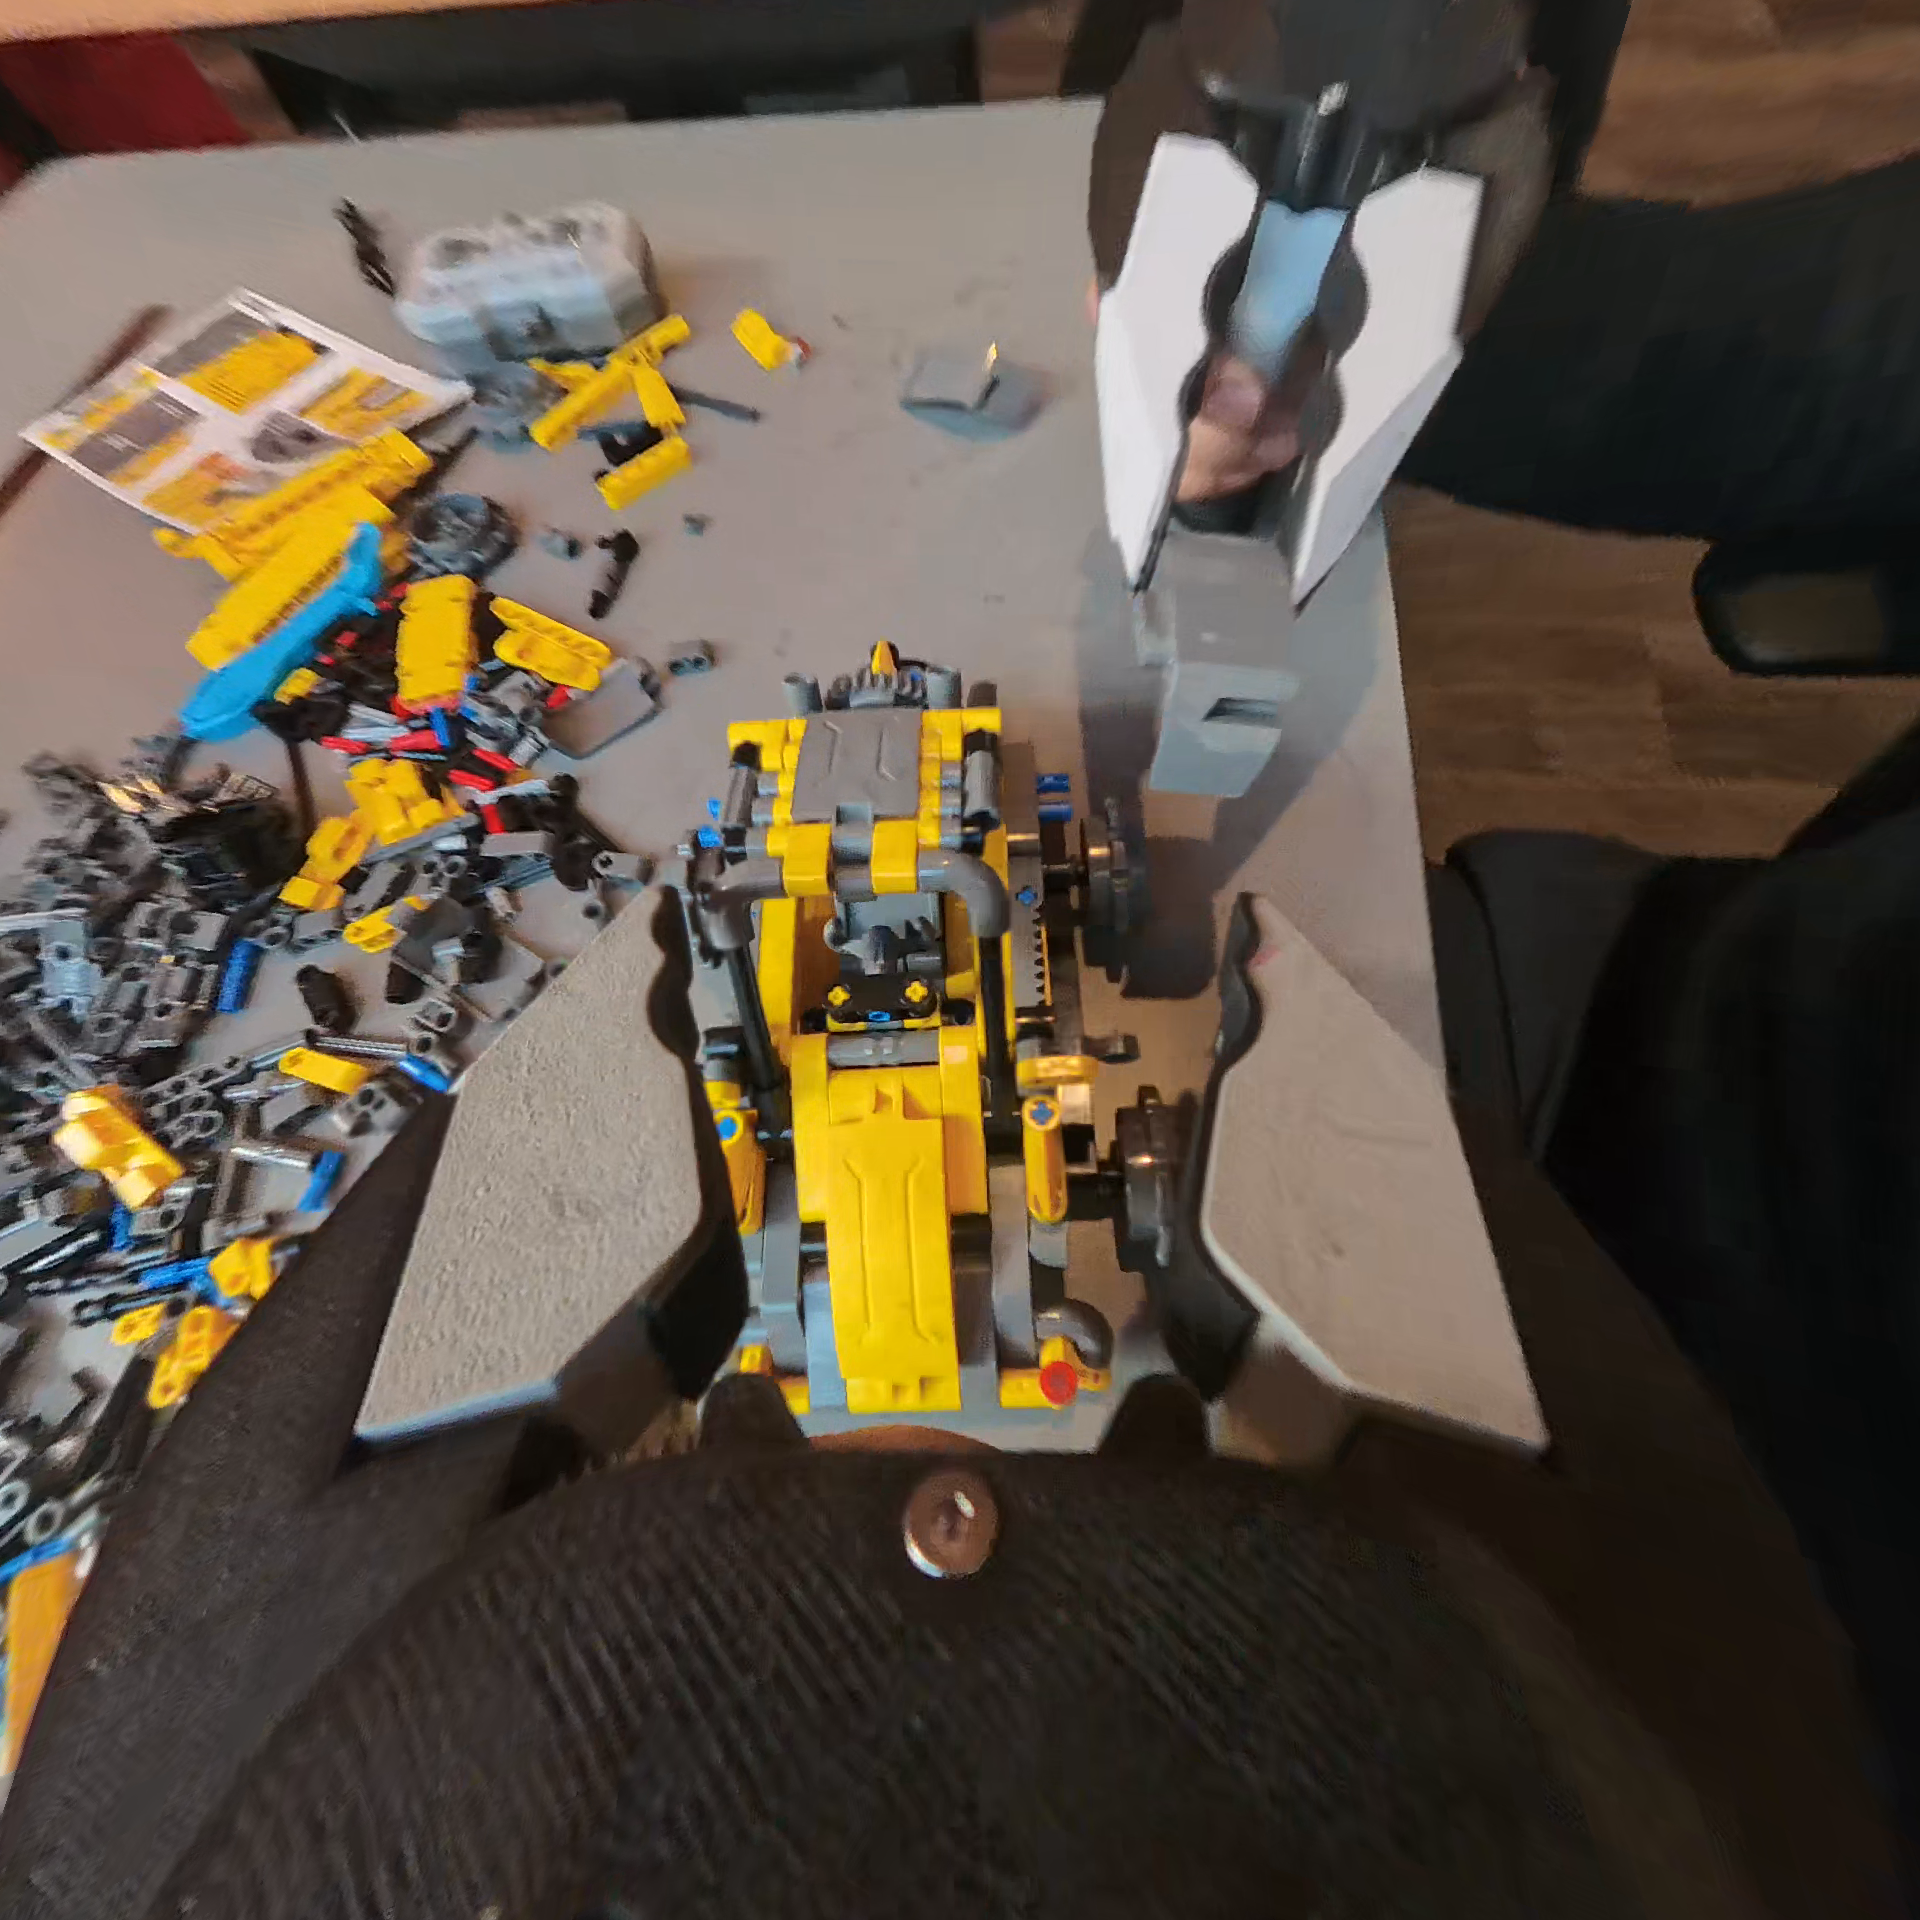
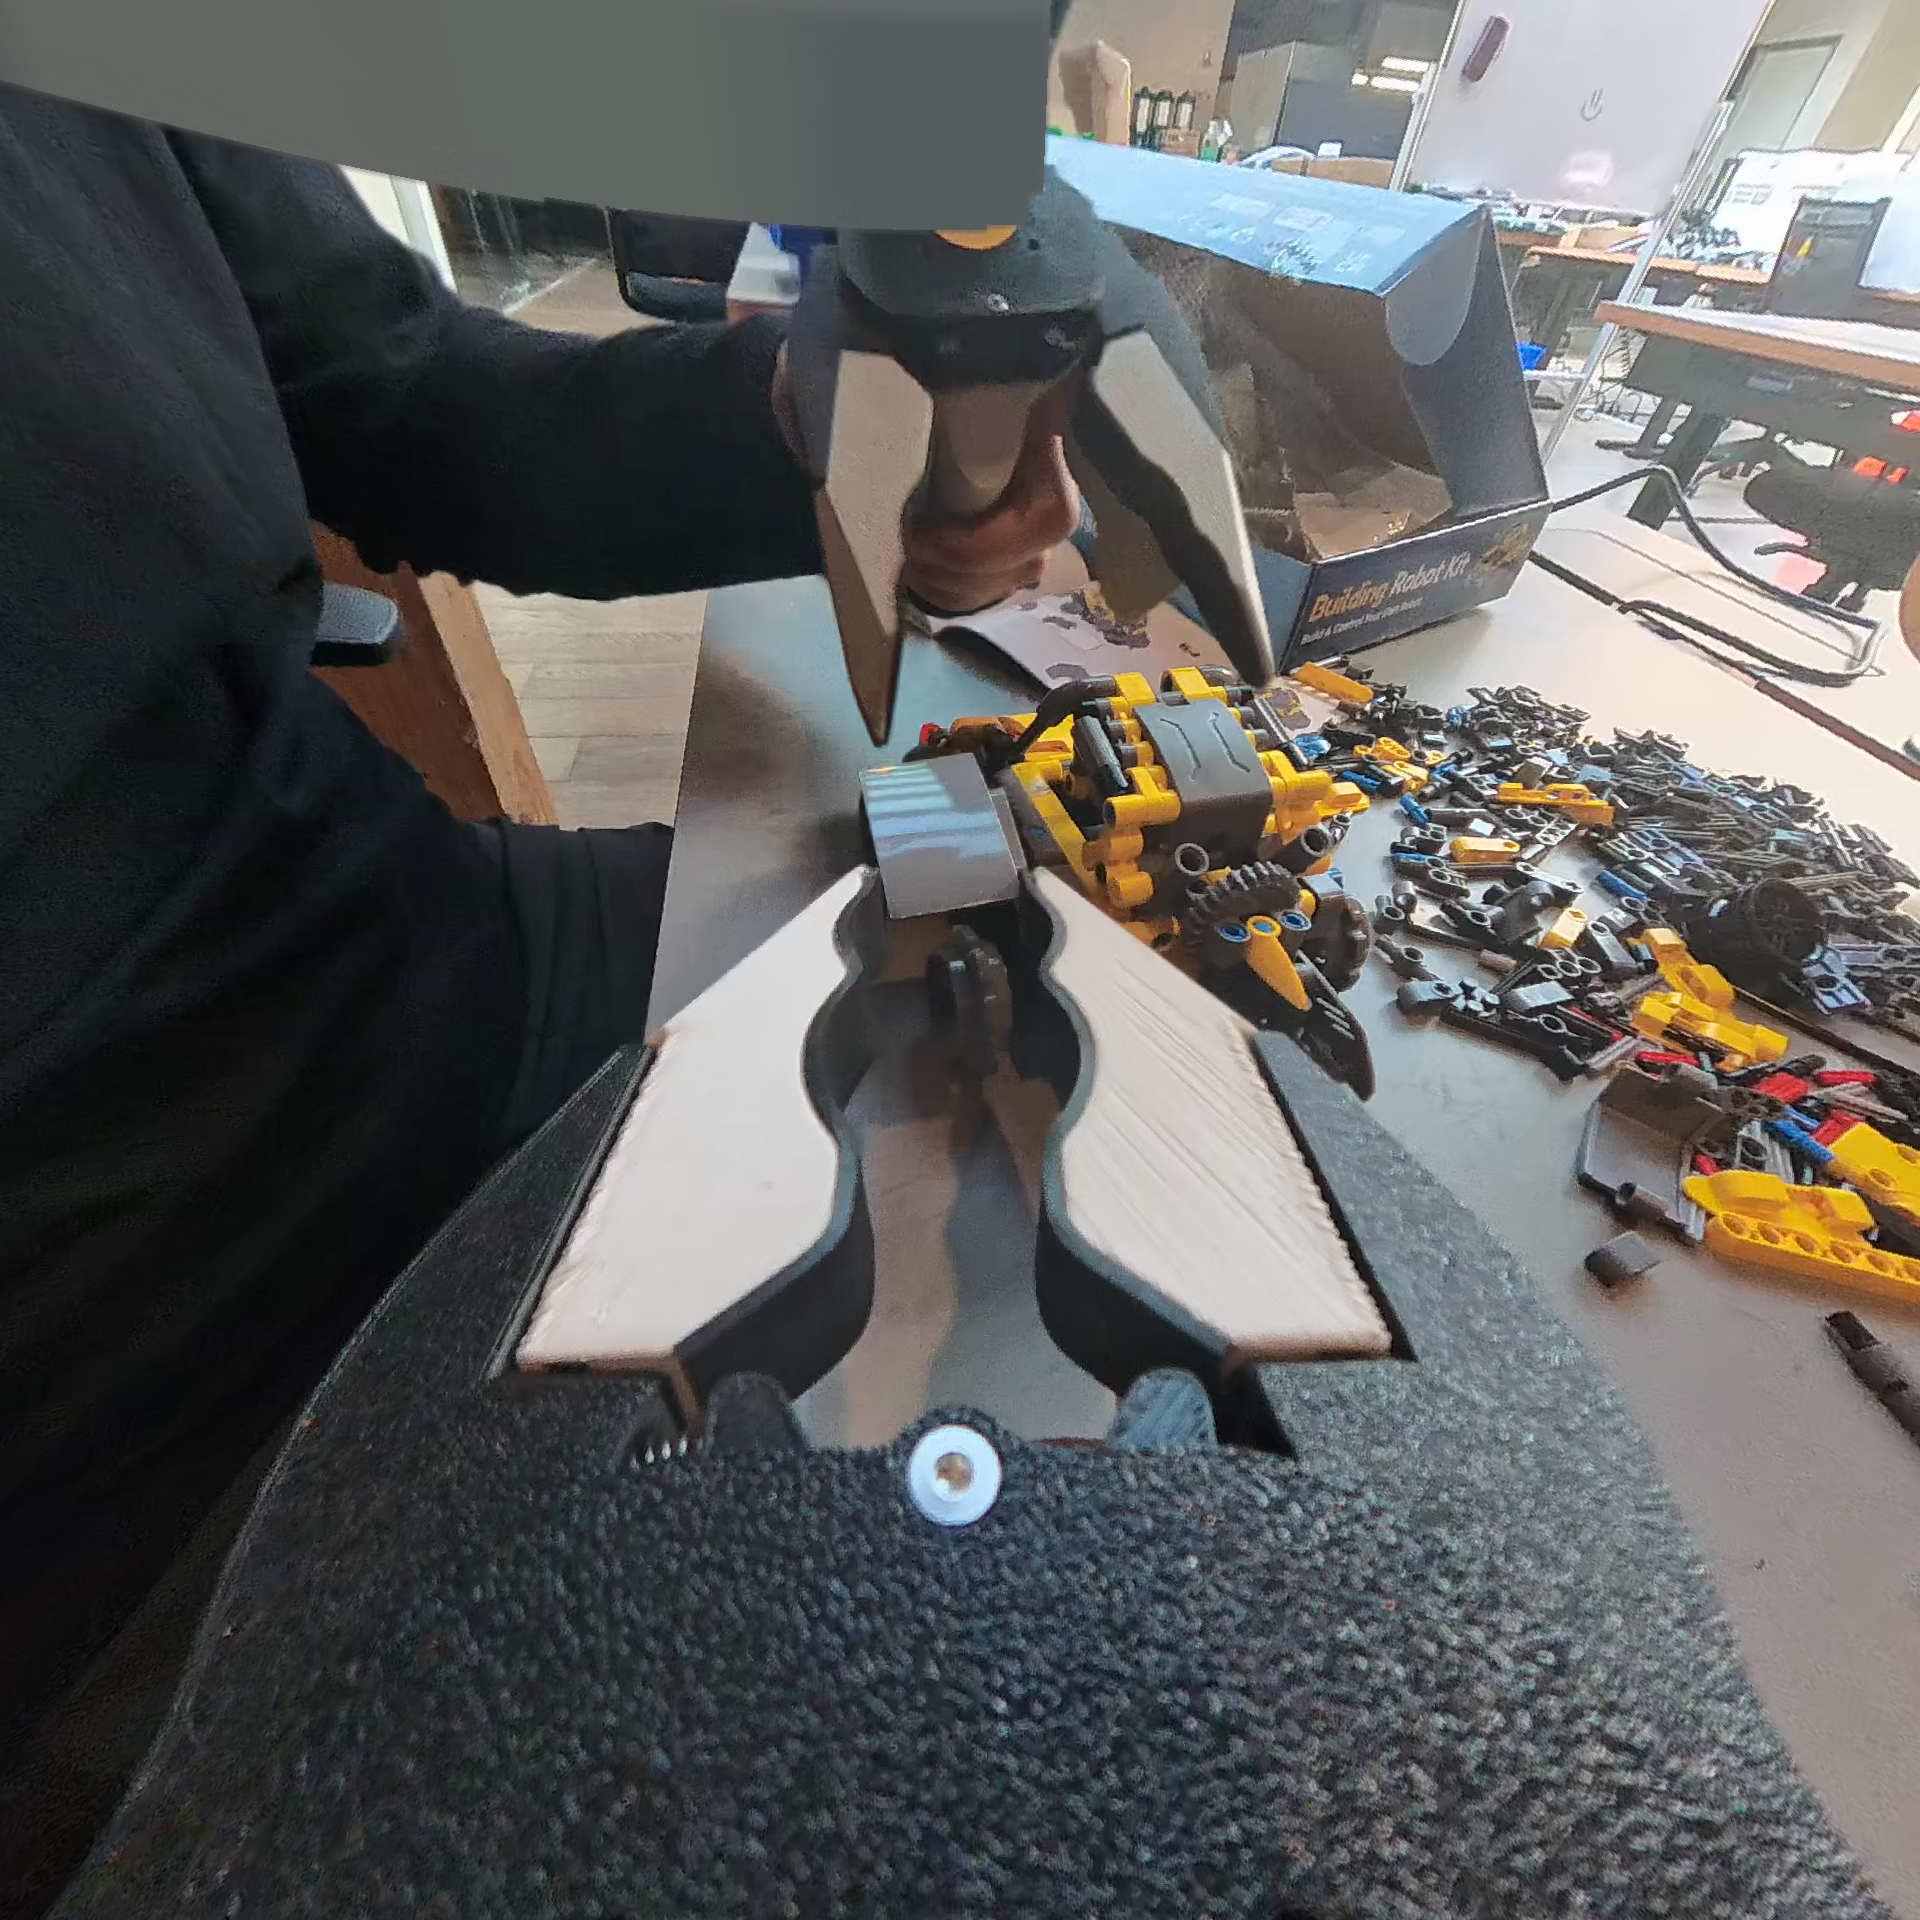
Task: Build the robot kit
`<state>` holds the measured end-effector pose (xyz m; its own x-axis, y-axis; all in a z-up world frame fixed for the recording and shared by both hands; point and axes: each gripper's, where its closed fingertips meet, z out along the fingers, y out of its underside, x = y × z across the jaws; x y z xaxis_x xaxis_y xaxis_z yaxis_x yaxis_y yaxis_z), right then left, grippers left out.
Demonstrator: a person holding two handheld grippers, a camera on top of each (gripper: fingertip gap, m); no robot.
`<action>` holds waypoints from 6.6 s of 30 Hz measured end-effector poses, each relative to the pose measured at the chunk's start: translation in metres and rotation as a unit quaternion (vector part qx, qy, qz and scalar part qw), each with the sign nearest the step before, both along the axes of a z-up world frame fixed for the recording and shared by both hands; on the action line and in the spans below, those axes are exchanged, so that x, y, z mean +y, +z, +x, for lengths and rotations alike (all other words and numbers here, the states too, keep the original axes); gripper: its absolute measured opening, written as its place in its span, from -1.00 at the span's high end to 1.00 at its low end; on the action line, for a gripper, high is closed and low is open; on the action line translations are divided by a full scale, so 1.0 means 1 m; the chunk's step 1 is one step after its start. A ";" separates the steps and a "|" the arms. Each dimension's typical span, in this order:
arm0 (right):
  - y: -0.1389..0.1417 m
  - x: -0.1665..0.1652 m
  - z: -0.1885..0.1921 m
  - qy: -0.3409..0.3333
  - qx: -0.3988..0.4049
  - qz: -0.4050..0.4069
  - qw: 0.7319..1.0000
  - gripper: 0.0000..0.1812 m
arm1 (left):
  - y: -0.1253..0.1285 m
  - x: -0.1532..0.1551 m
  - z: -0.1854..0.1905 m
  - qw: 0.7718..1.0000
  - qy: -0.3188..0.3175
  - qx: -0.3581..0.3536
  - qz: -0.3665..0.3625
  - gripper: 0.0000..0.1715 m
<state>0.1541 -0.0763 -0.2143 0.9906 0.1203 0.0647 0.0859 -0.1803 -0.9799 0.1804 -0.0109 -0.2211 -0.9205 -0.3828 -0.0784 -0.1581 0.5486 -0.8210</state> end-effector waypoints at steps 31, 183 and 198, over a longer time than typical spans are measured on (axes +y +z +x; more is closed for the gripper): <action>-0.029 0.018 0.003 -0.011 -0.115 -0.079 0.990 0.74 | -0.037 -0.034 0.013 0.994 -0.075 -0.029 0.079 -0.52; -0.035 0.021 0.041 -0.066 -0.010 -0.121 0.990 0.72 | -0.038 -0.034 0.029 0.994 -0.029 -0.081 0.072 -0.42; -0.037 0.024 0.041 -0.012 0.021 -0.127 0.992 0.61 | -0.038 -0.036 0.027 0.993 -0.041 -0.082 0.069 -0.42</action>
